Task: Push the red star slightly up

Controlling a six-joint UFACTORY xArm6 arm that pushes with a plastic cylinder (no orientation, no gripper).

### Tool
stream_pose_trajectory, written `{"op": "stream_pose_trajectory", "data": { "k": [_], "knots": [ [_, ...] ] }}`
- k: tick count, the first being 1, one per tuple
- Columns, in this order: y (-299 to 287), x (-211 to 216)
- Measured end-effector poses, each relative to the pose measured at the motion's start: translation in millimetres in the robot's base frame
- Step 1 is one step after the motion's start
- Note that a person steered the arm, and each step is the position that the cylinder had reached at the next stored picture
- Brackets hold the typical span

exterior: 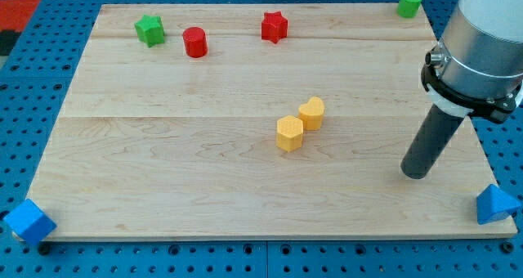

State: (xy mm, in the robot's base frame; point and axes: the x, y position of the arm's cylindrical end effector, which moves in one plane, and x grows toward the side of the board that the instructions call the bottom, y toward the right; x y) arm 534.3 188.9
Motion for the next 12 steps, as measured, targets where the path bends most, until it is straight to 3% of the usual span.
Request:
{"op": "stream_pose_trajectory", "data": {
  "k": [3,5,7,8,9,11,12],
  "knots": [
    [77,-43],
    [63,-58],
    [28,-176],
    [1,-199],
    [-84,-226],
    [-197,-280],
    [-264,-280]
  ]
}}
